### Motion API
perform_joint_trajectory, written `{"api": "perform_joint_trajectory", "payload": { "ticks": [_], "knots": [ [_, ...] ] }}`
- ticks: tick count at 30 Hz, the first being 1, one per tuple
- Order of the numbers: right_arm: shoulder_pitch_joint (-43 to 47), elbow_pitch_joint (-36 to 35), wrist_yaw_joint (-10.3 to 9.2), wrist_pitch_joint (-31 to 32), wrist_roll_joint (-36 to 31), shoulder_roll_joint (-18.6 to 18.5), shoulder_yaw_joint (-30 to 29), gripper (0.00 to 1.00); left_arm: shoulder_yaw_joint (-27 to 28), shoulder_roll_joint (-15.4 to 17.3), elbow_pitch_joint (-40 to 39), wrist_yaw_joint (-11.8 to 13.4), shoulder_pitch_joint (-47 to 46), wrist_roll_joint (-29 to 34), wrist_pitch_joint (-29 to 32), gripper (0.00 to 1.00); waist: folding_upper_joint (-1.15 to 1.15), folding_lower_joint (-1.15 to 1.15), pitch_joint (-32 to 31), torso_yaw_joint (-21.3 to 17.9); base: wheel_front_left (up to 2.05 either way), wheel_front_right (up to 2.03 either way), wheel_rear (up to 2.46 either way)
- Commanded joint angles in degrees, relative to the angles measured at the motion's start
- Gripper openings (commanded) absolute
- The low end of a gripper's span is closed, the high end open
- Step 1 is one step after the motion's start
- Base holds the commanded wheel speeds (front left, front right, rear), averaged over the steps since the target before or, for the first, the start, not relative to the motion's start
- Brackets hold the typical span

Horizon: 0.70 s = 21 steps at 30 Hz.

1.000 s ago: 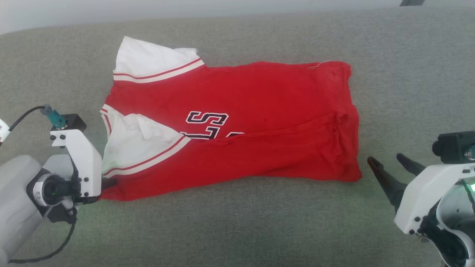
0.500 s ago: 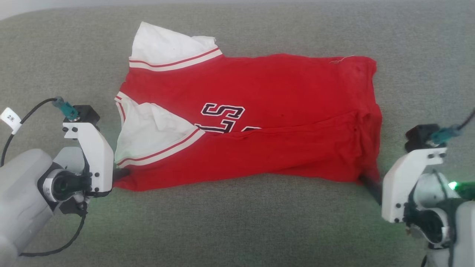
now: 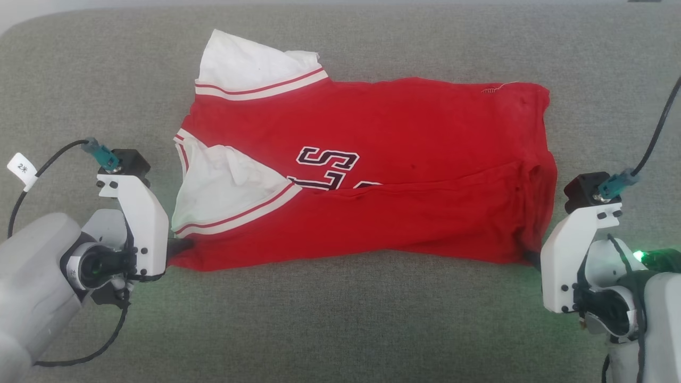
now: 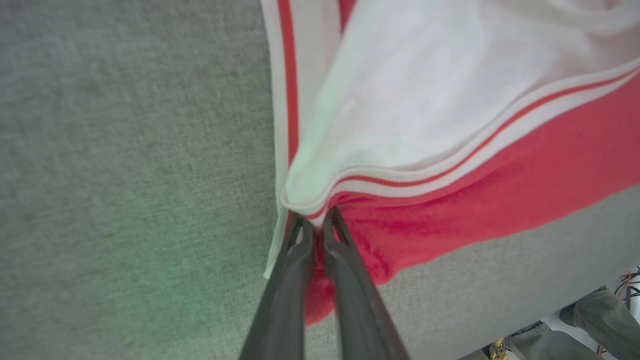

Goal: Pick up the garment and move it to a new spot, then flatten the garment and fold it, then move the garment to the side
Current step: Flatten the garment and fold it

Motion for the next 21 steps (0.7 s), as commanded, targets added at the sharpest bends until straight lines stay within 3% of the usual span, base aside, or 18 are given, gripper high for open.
{"api": "perform_joint_trajectory", "payload": {
  "ticks": [1, 10, 21],
  "knots": [
    [-0.4, 0.6, -0.06, -0.4, 0.4, -0.7, 0.0, 0.00, -1.2, -1.1, 0.2, -0.3, 1.4, 0.6, 0.3, 0.00, 0.00, 0.00, 0.0, 0.0, 0.00, 0.00, 0.00],
    [0.4, -3.1, -0.06, 2.1, 2.3, -3.5, -0.7, 0.00, -0.9, 1.8, -2.1, 0.5, 1.4, 0.1, 2.0, 0.00, 0.00, 0.00, -1.3, 0.0, 0.00, 0.00, 0.00],
    [5.9, -12.8, -0.06, 9.3, 5.3, -6.6, -3.7, 0.00, -1.0, 9.9, -14.8, 6.4, 2.1, 0.5, 5.1, 0.00, 0.00, 0.00, -3.2, 0.6, 0.00, 0.00, 0.00]
  ]
}}
